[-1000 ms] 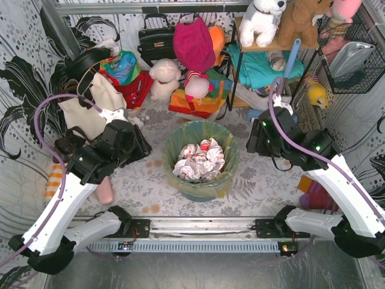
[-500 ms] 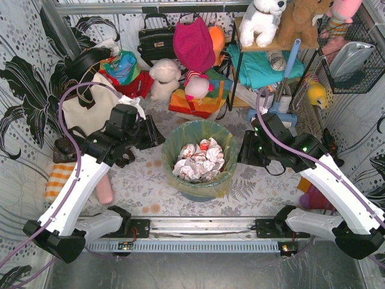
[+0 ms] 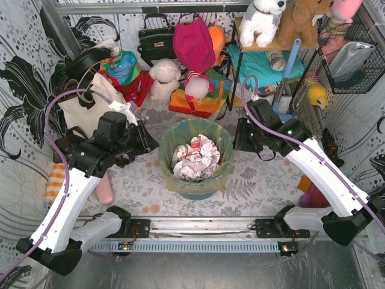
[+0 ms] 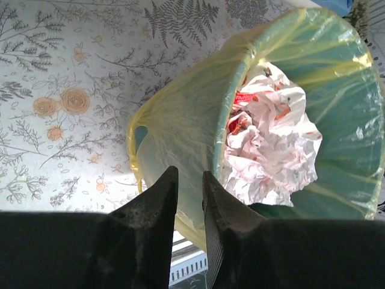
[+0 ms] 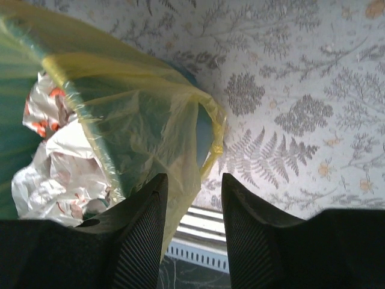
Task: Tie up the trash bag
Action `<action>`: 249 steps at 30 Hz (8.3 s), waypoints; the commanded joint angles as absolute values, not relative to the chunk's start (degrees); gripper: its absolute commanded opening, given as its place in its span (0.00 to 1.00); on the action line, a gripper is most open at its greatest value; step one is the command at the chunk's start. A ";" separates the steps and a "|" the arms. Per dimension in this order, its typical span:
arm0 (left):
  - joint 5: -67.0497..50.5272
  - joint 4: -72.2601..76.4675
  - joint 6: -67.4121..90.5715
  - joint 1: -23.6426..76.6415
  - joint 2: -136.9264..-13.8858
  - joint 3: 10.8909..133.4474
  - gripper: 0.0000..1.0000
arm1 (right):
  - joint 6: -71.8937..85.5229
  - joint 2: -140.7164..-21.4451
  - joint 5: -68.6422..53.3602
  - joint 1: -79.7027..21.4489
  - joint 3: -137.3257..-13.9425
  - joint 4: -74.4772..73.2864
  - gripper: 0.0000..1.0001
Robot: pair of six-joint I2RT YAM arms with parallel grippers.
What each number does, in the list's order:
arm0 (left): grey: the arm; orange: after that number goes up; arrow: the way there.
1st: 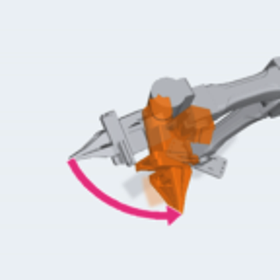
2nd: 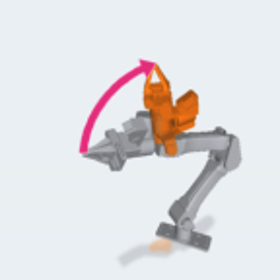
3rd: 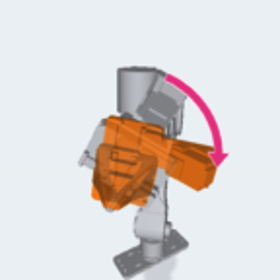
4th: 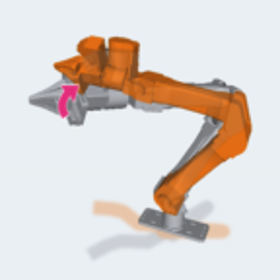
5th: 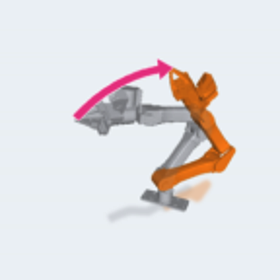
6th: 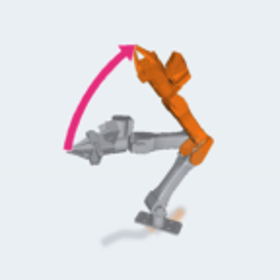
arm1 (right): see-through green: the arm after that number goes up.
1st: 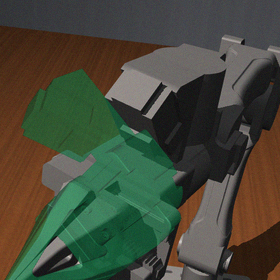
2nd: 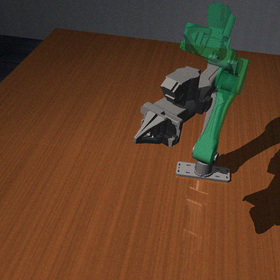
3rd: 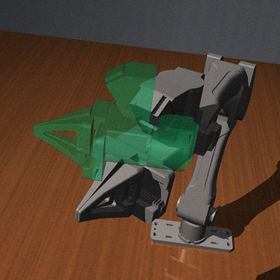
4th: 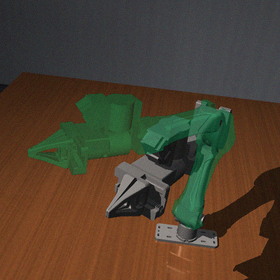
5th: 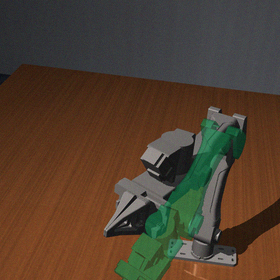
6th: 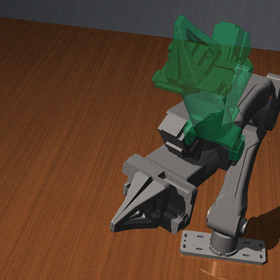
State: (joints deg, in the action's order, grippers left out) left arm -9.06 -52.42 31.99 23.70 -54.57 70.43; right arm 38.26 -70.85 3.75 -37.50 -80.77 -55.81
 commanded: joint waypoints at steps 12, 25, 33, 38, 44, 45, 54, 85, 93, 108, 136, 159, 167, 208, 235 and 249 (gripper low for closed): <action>7.15 -57.52 37.13 24.34 -48.81 69.45 0.46 | 31.77 -73.39 4.04 -31.76 -84.35 -47.42 0.49; 2.46 -45.75 44.07 24.29 -42.19 47.05 0.47 | 32.81 -65.81 5.89 -28.39 -70.73 -47.56 0.52; -9.55 -28.15 46.27 24.31 -37.39 32.08 0.56 | 33.26 -66.08 3.07 -28.17 -67.46 -45.80 0.52; -12.75 -21.74 48.38 24.27 -39.29 26.60 0.54 | 33.05 -66.89 2.72 -28.16 -68.24 -45.35 0.52; -16.09 -13.21 50.25 24.28 -41.97 20.67 0.53 | 33.00 -67.75 2.25 -28.15 -68.06 -45.17 0.52; -16.28 -12.55 50.01 24.32 -42.49 20.17 0.53 | 33.04 -67.76 2.13 -28.15 -67.92 -45.10 0.52; -16.15 -7.21 48.61 24.26 -48.94 16.95 0.56 | 33.43 -67.64 1.76 -28.13 -65.23 -44.46 0.52; -12.75 -8.26 48.19 24.44 -40.09 15.27 0.56 | 47.44 -48.69 -7.57 -28.11 -37.21 -27.62 0.49; -16.50 3.84 48.00 24.40 -44.84 10.24 0.59 | 46.42 -48.84 -9.63 -28.11 -37.22 -28.01 0.49; -18.89 8.32 51.73 24.42 -40.57 7.40 0.20 | 46.33 -49.09 -12.10 -28.08 -37.39 -28.89 0.46; -15.87 -3.55 50.02 24.38 -43.36 16.63 0.39 | 44.10 -51.73 -9.97 -28.07 -43.32 -31.41 0.46; -13.30 8.20 51.01 24.41 -51.28 11.85 0.00 | 41.38 -56.07 -7.70 -28.12 -49.19 -34.99 0.45; 4.25 -20.44 46.43 24.40 -48.21 22.35 0.00 | 41.48 -56.08 -6.46 -28.12 -48.63 -35.56 0.45; -10.17 -5.38 43.68 25.44 -52.52 19.78 0.11 | 44.62 -57.26 -10.51 -28.07 -37.63 -22.97 0.42; -10.32 -4.90 39.04 25.54 -72.63 35.23 0.00 | 45.35 -72.53 -20.69 -27.73 -26.53 3.07 0.35; -7.25 -8.42 37.60 25.58 -72.77 36.78 0.00 | 39.11 -62.99 -2.94 -27.60 -32.29 -22.36 0.00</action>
State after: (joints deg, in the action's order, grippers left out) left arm -10.02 -6.72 39.66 25.15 -73.17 34.09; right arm 42.41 -67.24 -13.02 -27.92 -28.27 -8.99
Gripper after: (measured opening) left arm 0.008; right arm 0.004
